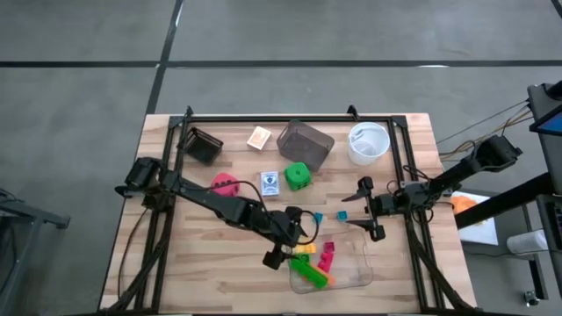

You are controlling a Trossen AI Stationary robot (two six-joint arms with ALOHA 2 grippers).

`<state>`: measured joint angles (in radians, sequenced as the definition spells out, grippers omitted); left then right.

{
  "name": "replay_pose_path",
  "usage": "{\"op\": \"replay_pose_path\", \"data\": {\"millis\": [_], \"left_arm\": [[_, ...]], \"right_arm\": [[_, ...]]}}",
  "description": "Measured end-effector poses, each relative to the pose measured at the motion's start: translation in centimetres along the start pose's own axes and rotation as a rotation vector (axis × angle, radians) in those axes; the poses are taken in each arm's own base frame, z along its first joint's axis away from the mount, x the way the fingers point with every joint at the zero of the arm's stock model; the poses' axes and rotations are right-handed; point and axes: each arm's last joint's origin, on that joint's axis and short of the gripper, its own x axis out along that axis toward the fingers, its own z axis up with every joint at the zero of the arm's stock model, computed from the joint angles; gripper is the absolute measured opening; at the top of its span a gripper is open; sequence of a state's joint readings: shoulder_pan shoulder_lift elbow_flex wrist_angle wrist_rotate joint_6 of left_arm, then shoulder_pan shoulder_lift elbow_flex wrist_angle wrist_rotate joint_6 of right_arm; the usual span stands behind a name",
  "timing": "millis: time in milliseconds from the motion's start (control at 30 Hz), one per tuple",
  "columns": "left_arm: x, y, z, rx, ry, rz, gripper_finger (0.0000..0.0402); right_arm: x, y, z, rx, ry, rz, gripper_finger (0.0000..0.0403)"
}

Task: Pick & Place Toys
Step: Put the blue game piece into the bottom transparent bin

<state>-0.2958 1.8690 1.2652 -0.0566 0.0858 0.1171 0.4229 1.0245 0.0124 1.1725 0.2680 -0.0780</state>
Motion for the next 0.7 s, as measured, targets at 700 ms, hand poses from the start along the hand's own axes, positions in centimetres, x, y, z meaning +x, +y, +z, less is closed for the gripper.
{"op": "replay_pose_path", "data": {"millis": [700], "left_arm": [[-2.6, 7.1, -0.8, -0.062, 0.070, 0.345, 0.0247]], "right_arm": [[0.1, -0.1, -1.6, 0.023, 0.160, -0.094, 0.0295]]}}
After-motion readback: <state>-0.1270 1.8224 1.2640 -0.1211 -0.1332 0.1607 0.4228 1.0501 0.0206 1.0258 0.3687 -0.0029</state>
